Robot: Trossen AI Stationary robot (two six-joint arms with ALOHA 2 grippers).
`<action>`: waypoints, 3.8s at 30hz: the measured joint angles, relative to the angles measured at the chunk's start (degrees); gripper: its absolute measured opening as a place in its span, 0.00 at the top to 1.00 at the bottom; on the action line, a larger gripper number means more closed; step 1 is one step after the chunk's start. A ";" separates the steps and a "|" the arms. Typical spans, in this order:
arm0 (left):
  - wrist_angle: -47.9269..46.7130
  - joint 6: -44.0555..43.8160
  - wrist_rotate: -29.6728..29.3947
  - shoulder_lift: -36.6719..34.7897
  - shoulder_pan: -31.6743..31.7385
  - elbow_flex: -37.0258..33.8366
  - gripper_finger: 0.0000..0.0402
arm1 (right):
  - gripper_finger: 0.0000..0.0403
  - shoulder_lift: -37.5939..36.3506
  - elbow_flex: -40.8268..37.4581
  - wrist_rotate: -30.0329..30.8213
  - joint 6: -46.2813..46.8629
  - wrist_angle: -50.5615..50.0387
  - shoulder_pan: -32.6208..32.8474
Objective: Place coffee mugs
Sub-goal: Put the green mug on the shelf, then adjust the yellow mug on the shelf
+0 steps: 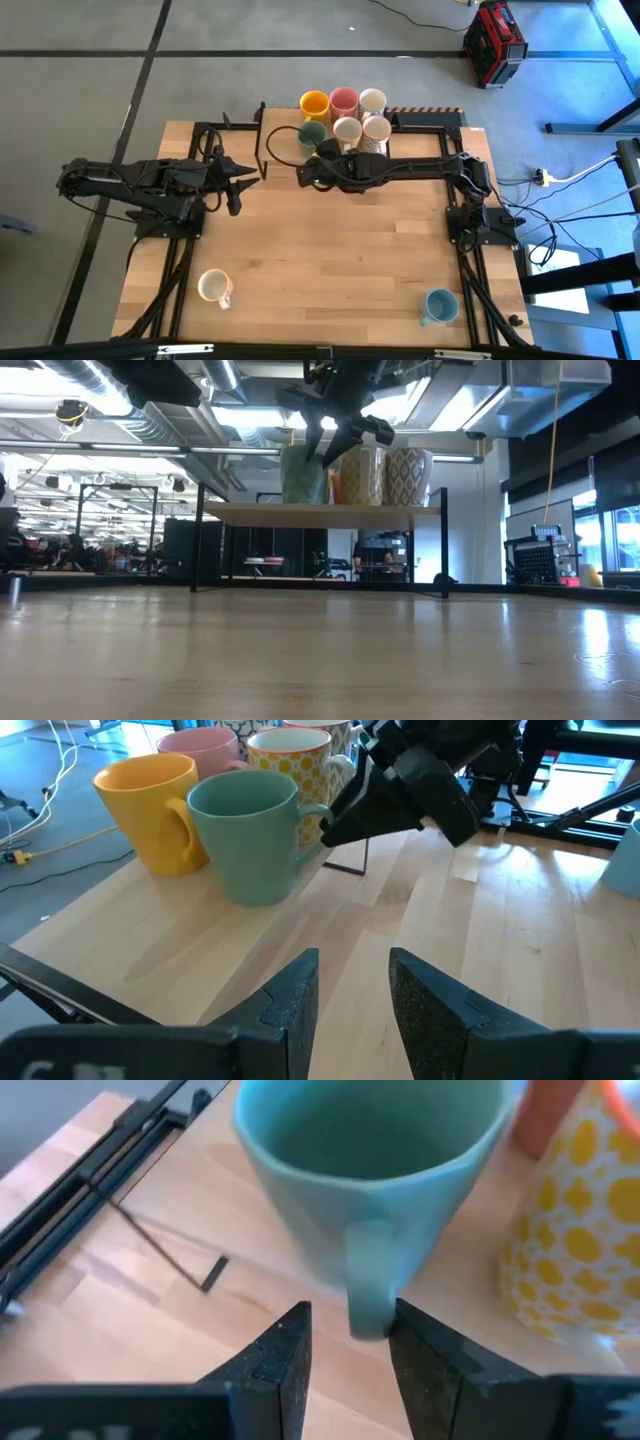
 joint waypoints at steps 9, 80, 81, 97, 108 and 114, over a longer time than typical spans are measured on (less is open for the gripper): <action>0.00 0.06 -0.02 0.00 0.00 0.00 0.71 | 0.70 -1.85 -0.02 -2.83 -6.76 -0.81 0.00; 28.20 19.02 24.65 31.13 32.18 7.50 0.71 | 0.70 -11.93 -3.43 -10.15 -32.84 -10.49 2.25; 28.23 19.02 23.36 30.56 32.64 7.50 0.71 | 0.70 -11.93 -3.43 -10.15 -32.82 -10.47 2.25; 11.27 21.44 27.12 49.12 48.89 28.28 0.71 | 0.70 -11.93 -3.43 -10.16 -32.75 -10.42 2.21; 10.81 22.49 28.54 53.02 48.44 32.33 0.71 | 0.70 -11.93 -3.43 -10.15 -32.93 -10.47 2.23; 10.67 22.49 31.17 53.02 48.50 32.33 0.71 | 0.70 -11.93 -3.43 -10.14 -33.86 -10.47 2.23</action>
